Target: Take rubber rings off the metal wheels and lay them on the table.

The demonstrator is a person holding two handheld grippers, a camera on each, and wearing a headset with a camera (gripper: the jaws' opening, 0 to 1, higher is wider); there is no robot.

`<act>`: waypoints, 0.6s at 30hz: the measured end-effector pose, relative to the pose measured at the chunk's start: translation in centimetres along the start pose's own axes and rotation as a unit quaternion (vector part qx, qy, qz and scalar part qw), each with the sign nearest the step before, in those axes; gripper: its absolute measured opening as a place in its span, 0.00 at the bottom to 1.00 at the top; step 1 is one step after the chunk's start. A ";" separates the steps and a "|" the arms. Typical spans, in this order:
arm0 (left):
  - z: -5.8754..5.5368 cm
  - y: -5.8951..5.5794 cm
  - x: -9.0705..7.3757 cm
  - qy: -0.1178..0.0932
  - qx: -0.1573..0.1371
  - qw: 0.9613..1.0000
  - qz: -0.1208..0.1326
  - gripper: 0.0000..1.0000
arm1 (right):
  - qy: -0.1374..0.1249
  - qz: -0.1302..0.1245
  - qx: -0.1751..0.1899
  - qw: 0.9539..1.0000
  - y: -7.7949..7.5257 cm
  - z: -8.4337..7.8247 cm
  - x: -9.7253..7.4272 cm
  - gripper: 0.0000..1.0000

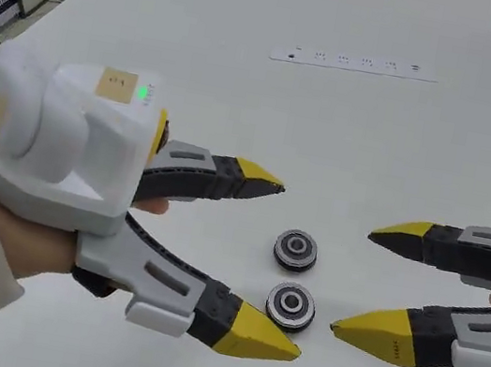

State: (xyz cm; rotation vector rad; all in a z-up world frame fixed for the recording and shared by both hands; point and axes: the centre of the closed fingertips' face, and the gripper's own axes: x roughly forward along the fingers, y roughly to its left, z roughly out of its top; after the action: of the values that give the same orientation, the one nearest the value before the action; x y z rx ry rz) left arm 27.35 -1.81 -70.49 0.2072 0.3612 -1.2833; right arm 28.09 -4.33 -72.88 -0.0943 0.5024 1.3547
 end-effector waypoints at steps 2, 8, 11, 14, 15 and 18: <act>-0.4 0.4 0.1 0.001 -0.002 1.000 0.006 0.82 | -0.001 -0.004 -0.005 1.000 -0.2 -0.2 0.3 0.59; -1.1 1.0 0.3 0.000 -0.004 1.000 0.016 0.78 | -0.004 -0.008 -0.030 1.000 -0.5 -0.4 0.7 0.49; -1.4 1.3 0.6 0.001 -0.004 1.000 0.018 0.76 | 0.003 -0.004 -0.027 1.000 -0.6 -0.9 1.2 0.47; -1.6 1.6 0.7 -0.004 -0.007 1.000 0.023 0.74 | 0.010 -0.005 -0.029 1.000 -0.8 -1.6 1.6 0.46; -1.6 1.6 0.7 -0.006 -0.008 1.000 0.024 0.72 | 0.011 -0.004 -0.029 1.000 -0.8 -1.7 1.7 0.46; -1.7 1.6 0.8 -0.009 -0.009 1.000 0.021 0.66 | 0.016 0.002 -0.031 0.999 -0.9 -2.1 2.1 0.42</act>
State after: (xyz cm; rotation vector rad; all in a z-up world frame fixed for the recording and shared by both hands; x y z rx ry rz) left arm 28.85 -1.53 -72.45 0.1860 0.3514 -1.2402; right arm 28.54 -3.40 -75.79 -0.1666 0.4863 1.3741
